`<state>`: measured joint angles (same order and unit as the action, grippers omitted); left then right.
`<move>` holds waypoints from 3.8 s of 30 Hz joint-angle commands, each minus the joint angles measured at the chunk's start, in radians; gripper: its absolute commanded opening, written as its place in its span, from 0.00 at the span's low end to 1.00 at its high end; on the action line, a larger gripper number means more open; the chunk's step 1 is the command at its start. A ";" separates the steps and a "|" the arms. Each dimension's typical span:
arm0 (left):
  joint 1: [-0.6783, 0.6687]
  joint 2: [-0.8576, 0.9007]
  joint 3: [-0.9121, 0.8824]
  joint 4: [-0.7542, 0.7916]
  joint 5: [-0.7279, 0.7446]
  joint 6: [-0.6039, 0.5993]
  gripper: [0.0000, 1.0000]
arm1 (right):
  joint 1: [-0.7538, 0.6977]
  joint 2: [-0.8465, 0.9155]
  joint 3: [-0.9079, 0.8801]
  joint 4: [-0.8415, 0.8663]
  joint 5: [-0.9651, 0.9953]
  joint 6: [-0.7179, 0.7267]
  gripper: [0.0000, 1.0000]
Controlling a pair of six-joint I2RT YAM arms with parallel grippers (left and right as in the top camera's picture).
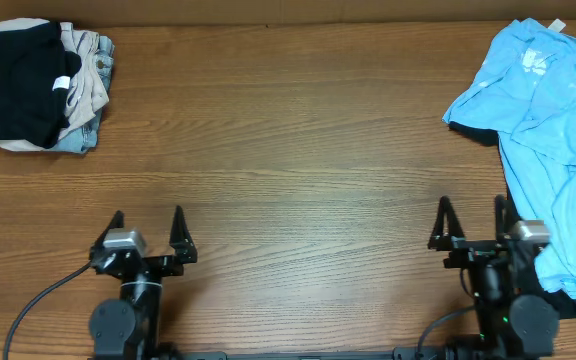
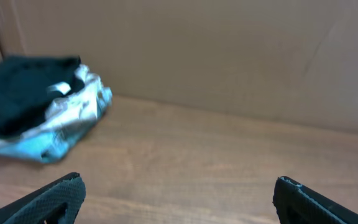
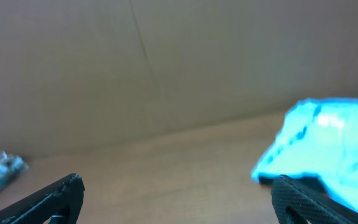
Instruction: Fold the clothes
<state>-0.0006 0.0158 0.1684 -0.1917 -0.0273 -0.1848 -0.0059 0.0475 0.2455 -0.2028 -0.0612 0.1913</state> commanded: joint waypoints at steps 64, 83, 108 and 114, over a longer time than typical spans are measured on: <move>-0.006 1.664 1.176 -0.672 0.201 0.293 0.93 | -0.035 2.121 1.253 -0.183 0.449 0.019 0.54; -0.006 1.664 1.176 -0.664 0.201 0.293 0.93 | -0.042 2.132 1.313 -0.176 0.396 0.041 0.04; 0.068 1.664 1.233 -0.635 0.195 0.230 0.95 | 0.418 1.764 1.402 -0.593 -0.137 -0.042 0.04; 0.159 1.664 1.302 -0.657 0.160 0.230 0.98 | 0.735 1.757 1.436 -0.638 -0.268 -0.034 0.04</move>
<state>0.1154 1.6871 1.4197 -0.8394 0.1577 0.0574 0.6167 1.8374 1.6527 -0.8387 -0.2062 0.1570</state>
